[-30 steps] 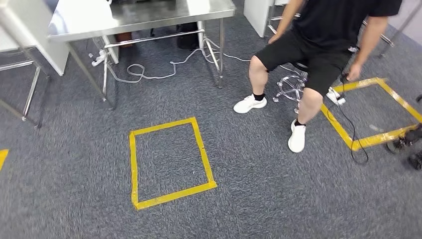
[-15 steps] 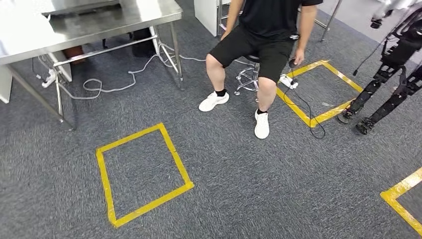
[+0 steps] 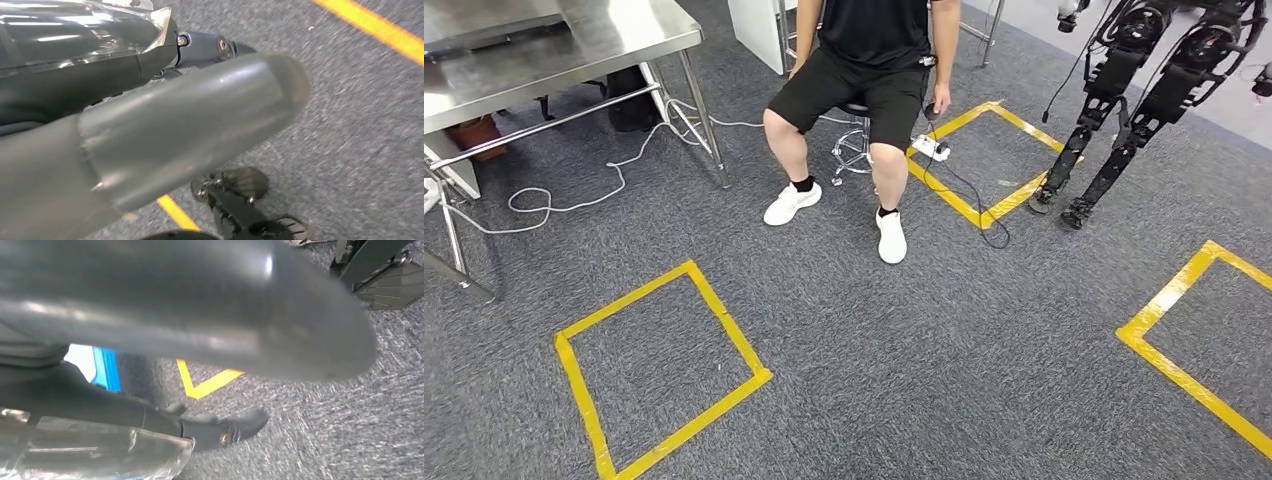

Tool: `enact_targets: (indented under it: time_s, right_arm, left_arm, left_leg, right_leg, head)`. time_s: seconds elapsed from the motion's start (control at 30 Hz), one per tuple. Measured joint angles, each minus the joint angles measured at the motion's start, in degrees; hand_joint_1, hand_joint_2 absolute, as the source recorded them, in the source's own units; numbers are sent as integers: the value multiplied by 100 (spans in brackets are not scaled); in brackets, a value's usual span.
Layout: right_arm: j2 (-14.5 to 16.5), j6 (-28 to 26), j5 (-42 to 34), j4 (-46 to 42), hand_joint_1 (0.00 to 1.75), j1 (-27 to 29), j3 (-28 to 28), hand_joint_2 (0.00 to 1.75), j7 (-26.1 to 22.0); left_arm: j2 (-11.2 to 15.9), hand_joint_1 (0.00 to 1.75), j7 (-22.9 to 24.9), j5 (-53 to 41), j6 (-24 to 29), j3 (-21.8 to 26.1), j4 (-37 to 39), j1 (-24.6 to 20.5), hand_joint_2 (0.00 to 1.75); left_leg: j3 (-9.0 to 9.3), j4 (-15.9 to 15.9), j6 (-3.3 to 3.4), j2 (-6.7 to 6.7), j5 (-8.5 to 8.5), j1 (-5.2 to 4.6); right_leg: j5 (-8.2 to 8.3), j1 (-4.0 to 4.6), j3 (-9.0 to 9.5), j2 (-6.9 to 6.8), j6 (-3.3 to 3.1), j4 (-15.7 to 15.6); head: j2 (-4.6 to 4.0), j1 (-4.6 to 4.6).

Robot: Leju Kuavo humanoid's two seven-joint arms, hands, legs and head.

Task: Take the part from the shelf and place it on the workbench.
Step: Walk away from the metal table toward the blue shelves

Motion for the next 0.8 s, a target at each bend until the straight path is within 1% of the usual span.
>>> enact_targets:
  time_s: [0.03,0.07,0.1,0.13,0.17,0.2,0.23,0.27,0.3,0.33,0.37,0.4,0.43,0.47,0.5,0.53,0.57,0.6,0.63,0.67,0.7,0.73,0.77,0.8]
  right_arm:
    - [9,2,1,1,0,5,-1,0,1]
    - [13,3,1,3,0,15,-1,0,1]
    - [14,4,1,6,0,23,-1,0,2]
    - [13,4,2,9,0,25,-1,0,6]
    - [10,3,2,11,0,21,-1,0,10]
    - [9,3,3,11,0,13,-1,0,15]
    - [9,2,6,11,0,7,-1,0,19]
    - [9,1,9,11,0,7,-1,0,19]
    - [9,1,11,11,0,12,-1,0,19]
    - [8,0,13,11,0,19,-1,0,19]
    - [5,0,14,11,0,25,-1,0,19]
    - [4,0,14,11,0,25,-1,0,18]
    - [3,0,15,11,0,16,-1,0,18]
    - [3,0,16,11,0,7,-1,0,16]
    - [3,0,16,11,0,0,-1,0,16]
    - [0,0,16,11,0,-1,-1,0,16]
    - [-2,0,16,13,0,7,-2,0,16]
    - [-3,0,16,14,0,13,-2,0,16]
    - [-3,0,16,15,0,14,-3,0,18]
    - [-2,0,16,15,0,13,-4,0,18]
    - [3,0,16,15,0,10,-4,0,19]
    - [7,1,16,15,0,7,-5,0,19]
    - [10,1,15,15,0,10,-5,0,19]
    - [13,2,15,15,0,16,-5,0,21]
  left_arm:
    - [3,0,1,-1,-1,-1,1,-1,0]
    - [3,0,2,0,-2,-1,0,-3,0]
    - [3,0,1,1,-2,-1,0,-7,0]
    - [3,0,-2,2,-2,-1,0,-9,0]
    - [3,0,-7,3,-2,-1,0,-4,0]
    - [3,0,-14,4,-2,-1,0,6,0]
    - [4,0,-20,6,-2,0,0,20,0]
    - [4,0,-27,7,-3,0,0,30,0]
    - [3,0,-35,8,-3,0,0,35,0]
    - [0,0,-42,8,-4,0,1,36,0]
    - [-4,0,-49,8,-6,-1,1,36,0]
    - [-7,0,-54,8,-7,-1,1,34,0]
    - [-10,0,-57,8,-8,-1,1,33,0]
    - [-11,0,-61,7,-9,-1,0,32,0]
    - [-11,0,-65,7,-10,-1,0,27,0]
    - [-13,0,-69,7,-11,-1,0,18,0]
    - [-14,0,-73,6,-12,-2,0,8,0]
    - [-16,0,-75,6,-13,-2,0,-3,0]
    - [-17,0,-79,6,-13,-3,0,-6,0]
    - [-17,0,-81,6,-14,-3,1,0,0]
    - [-18,0,-84,5,-14,-4,1,10,0]
    - [-19,0,-86,4,-15,-4,2,24,0]
    - [-19,0,-86,4,-15,-5,2,35,0]
    - [-20,0,-86,4,-15,-5,2,43,0]
  left_leg:
    - [-2,-13,10,49,30,-39]
    - [-1,-51,28,121,79,-38]
    - [3,-99,49,187,138,-41]
    - [-6,-148,82,258,200,-38]
    - [-27,-188,107,340,256,-30]
    - [-60,-196,124,419,284,-43]
    - [-103,-195,137,507,305,-48]
    - [-140,-192,137,596,322,-53]
    - [-172,-189,130,679,339,-55]
    - [-197,-186,120,761,353,-54]
    - [-210,-181,109,837,362,-52]
    - [-213,-170,95,908,365,-56]
    - [-215,-152,72,977,356,-70]
    - [-211,-135,42,1043,348,-85]
    - [-204,-121,11,1103,339,-98]
    - [-195,-115,-23,1163,334,-102]
    - [-183,-115,-53,1217,334,-97]
    - [-183,-92,-91,1178,307,-80]
    - [-214,-3,-131,1041,220,-58]
    - [-291,193,-171,849,65,-32]
    - [-417,498,-206,628,-141,-2]
    - [-567,864,-230,479,-349,19]
    - [-700,1187,-252,414,-487,37]
    - [-774,1370,-270,390,-520,54]
  right_leg:
    - [31,4,-13,51,46,-16]
    - [60,-2,-33,70,86,-19]
    - [51,5,-71,12,108,13]
    - [-27,20,-142,-97,104,127]
    - [-180,34,-258,-238,77,367]
    - [-383,34,-397,-369,46,691]
    - [-585,31,-534,-437,31,1060]
    - [-727,22,-618,-467,44,1357]
    - [-787,13,-602,-488,80,1475]
    - [-769,1,-464,-515,132,1377]
    - [-691,-8,-214,-570,186,1066]
    - [-601,-13,97,-705,226,638]
    - [-533,-2,359,-862,231,249]
    - [-489,13,524,-975,204,-21]
    - [-475,32,588,-1041,162,-155]
    - [-468,49,571,-1006,115,-179]
    - [-447,35,548,-927,73,-190]
    - [-426,7,550,-863,39,-203]
    - [-396,-24,552,-798,-5,-217]
    - [-365,-55,551,-732,-49,-228]
    - [-341,-66,541,-667,-81,-229]
    - [-319,-64,516,-596,-107,-227]
    - [-304,-60,497,-520,-114,-224]
    - [-292,-60,485,-442,-113,-220]
  head:
    - [-1,-2]
    - [0,-6]
    - [0,-7]
    - [0,-2]
    - [0,10]
    - [0,16]
    - [0,27]
    - [0,28]
    - [0,28]
    - [0,30]
    - [0,29]
    - [-1,32]
    - [-1,34]
    - [-1,25]
    - [-1,19]
    - [-1,9]
    - [0,2]
    - [-1,2]
    - [-1,-7]
    - [0,-16]
    - [0,-25]
    - [0,-34]
    - [0,-34]
    - [0,-36]
